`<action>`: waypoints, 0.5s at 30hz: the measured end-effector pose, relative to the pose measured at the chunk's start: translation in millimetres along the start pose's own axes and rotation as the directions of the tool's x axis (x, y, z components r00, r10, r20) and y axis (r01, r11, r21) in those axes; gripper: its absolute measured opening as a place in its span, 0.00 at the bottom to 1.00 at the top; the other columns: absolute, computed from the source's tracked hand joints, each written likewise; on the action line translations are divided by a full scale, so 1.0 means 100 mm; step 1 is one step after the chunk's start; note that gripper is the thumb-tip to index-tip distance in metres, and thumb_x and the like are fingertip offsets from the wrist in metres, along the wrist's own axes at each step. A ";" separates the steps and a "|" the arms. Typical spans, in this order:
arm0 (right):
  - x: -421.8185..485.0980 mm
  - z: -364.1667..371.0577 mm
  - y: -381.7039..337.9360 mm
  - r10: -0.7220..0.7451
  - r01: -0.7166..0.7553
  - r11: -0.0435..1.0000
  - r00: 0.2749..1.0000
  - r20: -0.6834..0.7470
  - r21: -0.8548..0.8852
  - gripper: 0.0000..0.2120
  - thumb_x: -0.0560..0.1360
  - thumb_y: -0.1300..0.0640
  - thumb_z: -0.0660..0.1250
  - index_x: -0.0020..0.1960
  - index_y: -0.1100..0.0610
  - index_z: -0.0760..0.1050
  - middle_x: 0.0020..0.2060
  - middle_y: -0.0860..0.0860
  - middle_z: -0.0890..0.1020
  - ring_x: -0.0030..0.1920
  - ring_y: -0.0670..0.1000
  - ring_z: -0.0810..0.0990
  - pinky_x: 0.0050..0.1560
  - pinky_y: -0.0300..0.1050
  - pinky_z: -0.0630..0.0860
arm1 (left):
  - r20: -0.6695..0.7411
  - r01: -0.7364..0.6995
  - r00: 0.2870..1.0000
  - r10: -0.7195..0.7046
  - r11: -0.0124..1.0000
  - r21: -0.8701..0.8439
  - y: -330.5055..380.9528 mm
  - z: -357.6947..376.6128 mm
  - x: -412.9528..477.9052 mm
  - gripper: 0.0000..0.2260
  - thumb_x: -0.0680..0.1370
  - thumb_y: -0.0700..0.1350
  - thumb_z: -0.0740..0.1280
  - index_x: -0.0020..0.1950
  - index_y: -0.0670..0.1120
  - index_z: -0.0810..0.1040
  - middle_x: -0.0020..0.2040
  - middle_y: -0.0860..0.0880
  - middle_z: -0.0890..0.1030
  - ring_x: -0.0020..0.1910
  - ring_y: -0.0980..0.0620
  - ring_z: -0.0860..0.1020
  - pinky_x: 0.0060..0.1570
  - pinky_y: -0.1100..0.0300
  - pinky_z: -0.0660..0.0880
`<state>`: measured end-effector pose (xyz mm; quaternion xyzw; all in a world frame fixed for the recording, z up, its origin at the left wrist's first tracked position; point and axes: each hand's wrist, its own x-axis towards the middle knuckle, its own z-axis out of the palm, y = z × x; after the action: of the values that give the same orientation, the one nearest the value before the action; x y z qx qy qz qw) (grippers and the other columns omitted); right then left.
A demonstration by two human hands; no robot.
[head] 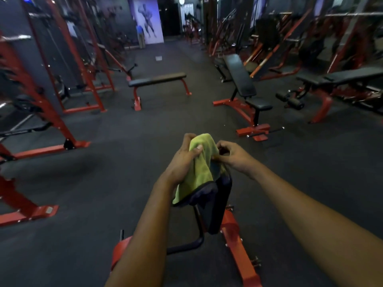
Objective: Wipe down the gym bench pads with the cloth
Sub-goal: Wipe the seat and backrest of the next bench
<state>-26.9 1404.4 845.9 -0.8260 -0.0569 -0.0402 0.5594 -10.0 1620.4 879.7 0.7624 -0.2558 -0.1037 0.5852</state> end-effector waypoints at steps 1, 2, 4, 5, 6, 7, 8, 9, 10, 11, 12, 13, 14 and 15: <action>-0.02 0.02 -0.06 -0.008 0.008 1.000 1.000 -0.003 -0.018 0.19 0.69 0.45 0.76 0.45 0.59 0.77 0.39 0.51 0.80 0.43 0.47 0.78 0.47 0.45 0.75 | 0.062 -0.009 0.998 0.006 0.999 0.040 0.06 -0.08 0.01 0.16 0.74 0.57 0.63 0.60 0.57 0.69 0.53 0.51 0.77 0.55 0.45 0.77 0.59 0.38 0.74; -0.03 0.04 -0.13 -0.019 0.019 0.999 1.000 -0.012 -0.041 0.18 0.69 0.45 0.75 0.44 0.60 0.76 0.38 0.50 0.79 0.43 0.46 0.77 0.47 0.45 0.74 | 0.133 0.000 0.991 -0.010 0.997 0.075 0.13 -0.18 0.02 0.18 0.72 0.57 0.65 0.61 0.58 0.71 0.55 0.51 0.77 0.56 0.45 0.77 0.59 0.41 0.74; -0.04 0.06 -0.23 -0.035 0.031 0.996 0.999 -0.042 -0.083 0.12 0.73 0.51 0.72 0.42 0.59 0.75 0.37 0.50 0.77 0.41 0.45 0.74 0.44 0.47 0.72 | 0.262 0.064 0.960 -0.104 0.986 0.156 0.22 -0.32 0.07 0.22 0.68 0.55 0.67 0.62 0.58 0.75 0.57 0.50 0.79 0.58 0.47 0.78 0.58 0.47 0.76; -0.04 0.06 -0.27 -0.031 0.023 0.994 0.997 -0.070 -0.111 0.09 0.75 0.54 0.71 0.41 0.56 0.74 0.36 0.49 0.76 0.40 0.45 0.73 0.43 0.46 0.70 | 0.304 0.081 0.940 -0.153 0.968 0.236 0.25 -0.39 0.10 0.23 0.67 0.54 0.67 0.63 0.56 0.77 0.58 0.49 0.81 0.58 0.48 0.79 0.59 0.48 0.77; -0.04 0.06 -0.31 -0.024 0.010 0.990 0.995 -0.100 -0.141 0.08 0.75 0.54 0.70 0.40 0.53 0.73 0.36 0.48 0.76 0.39 0.45 0.72 0.41 0.46 0.69 | 0.335 0.077 0.921 -0.199 0.936 0.344 0.27 -0.44 0.13 0.23 0.66 0.55 0.68 0.61 0.54 0.78 0.57 0.49 0.82 0.57 0.48 0.80 0.59 0.48 0.77; -0.06 0.05 -0.35 -0.018 -0.005 0.985 0.991 -0.134 -0.173 0.07 0.73 0.52 0.69 0.39 0.51 0.71 0.35 0.48 0.75 0.38 0.45 0.72 0.40 0.47 0.68 | 0.351 0.053 0.905 -0.240 0.883 0.467 0.28 -0.51 0.16 0.21 0.67 0.56 0.69 0.58 0.52 0.80 0.55 0.49 0.83 0.55 0.49 0.81 0.58 0.48 0.78; -0.08 0.02 -0.37 -0.013 -0.019 0.980 0.986 -0.164 -0.197 0.07 0.71 0.50 0.68 0.40 0.50 0.70 0.35 0.49 0.75 0.38 0.46 0.71 0.39 0.47 0.68 | 0.351 0.015 0.899 -0.263 0.818 0.575 0.28 -0.55 0.18 0.17 0.69 0.58 0.70 0.54 0.52 0.80 0.53 0.49 0.83 0.53 0.49 0.81 0.55 0.51 0.78; -0.10 -0.02 -0.38 -0.014 -0.030 0.974 0.981 -0.191 -0.225 0.07 0.71 0.50 0.67 0.42 0.49 0.70 0.35 0.50 0.75 0.37 0.48 0.72 0.39 0.48 0.68 | 0.333 -0.026 0.906 -0.261 0.751 0.660 0.26 -0.60 0.21 0.14 0.71 0.60 0.72 0.49 0.52 0.79 0.50 0.49 0.82 0.51 0.49 0.80 0.51 0.54 0.78; -0.12 -0.06 -0.40 -0.015 -0.042 0.963 0.978 -0.209 -0.265 0.06 0.73 0.51 0.68 0.44 0.49 0.71 0.36 0.51 0.76 0.38 0.50 0.73 0.40 0.49 0.69 | 0.319 -0.075 0.919 -0.231 0.693 0.717 0.25 -0.69 0.24 0.16 0.72 0.63 0.72 0.45 0.51 0.78 0.47 0.49 0.82 0.49 0.49 0.80 0.47 0.55 0.76; -0.15 -0.13 -0.42 -0.004 -0.069 0.937 0.978 -0.208 -0.341 0.05 0.76 0.53 0.69 0.46 0.49 0.72 0.38 0.50 0.78 0.41 0.51 0.76 0.44 0.50 0.70 | 0.292 -0.099 0.937 -0.191 0.657 0.747 0.23 -0.74 0.27 0.18 0.71 0.66 0.72 0.42 0.52 0.78 0.45 0.49 0.81 0.48 0.49 0.79 0.45 0.55 0.75; -0.18 -0.20 -0.43 0.008 -0.109 0.884 0.976 -0.218 -0.455 0.05 0.79 0.51 0.69 0.47 0.49 0.74 0.40 0.49 0.79 0.46 0.52 0.77 0.50 0.52 0.70 | 0.281 -0.139 0.950 -0.137 0.619 0.773 0.21 -0.81 0.31 0.20 0.69 0.69 0.71 0.39 0.53 0.76 0.43 0.50 0.80 0.48 0.48 0.79 0.46 0.53 0.74; -0.20 -0.25 -0.46 0.022 -0.161 0.805 0.970 -0.243 -0.570 0.07 0.79 0.47 0.68 0.47 0.48 0.75 0.41 0.47 0.79 0.50 0.52 0.76 0.56 0.54 0.66 | 0.281 -0.183 0.956 -0.088 0.569 0.802 0.20 -0.88 0.34 0.21 0.67 0.71 0.71 0.37 0.55 0.74 0.42 0.51 0.79 0.50 0.48 0.77 0.49 0.51 0.73; -0.22 -0.30 -0.51 0.029 -0.220 0.710 0.958 -0.284 -0.669 0.11 0.79 0.41 0.67 0.46 0.47 0.75 0.42 0.46 0.79 0.54 0.51 0.74 0.57 0.54 0.62 | 0.287 -0.214 0.956 -0.064 0.519 0.827 0.19 -0.93 0.39 0.20 0.66 0.72 0.71 0.36 0.57 0.73 0.42 0.52 0.77 0.51 0.49 0.75 0.53 0.49 0.72; -0.22 -0.33 -0.55 0.037 -0.275 0.621 0.946 -0.322 -0.734 0.15 0.77 0.36 0.66 0.44 0.47 0.76 0.44 0.46 0.78 0.56 0.52 0.71 0.57 0.55 0.60 | 0.293 -0.227 0.954 -0.061 0.489 0.842 0.19 -0.99 0.44 0.20 0.65 0.72 0.71 0.38 0.57 0.73 0.43 0.52 0.78 0.51 0.49 0.74 0.55 0.49 0.70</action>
<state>-56.1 1393.1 906.2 -0.9726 0.1168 -0.1260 0.1565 66.8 1677.3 932.9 0.9158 -0.3909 -0.0401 0.0829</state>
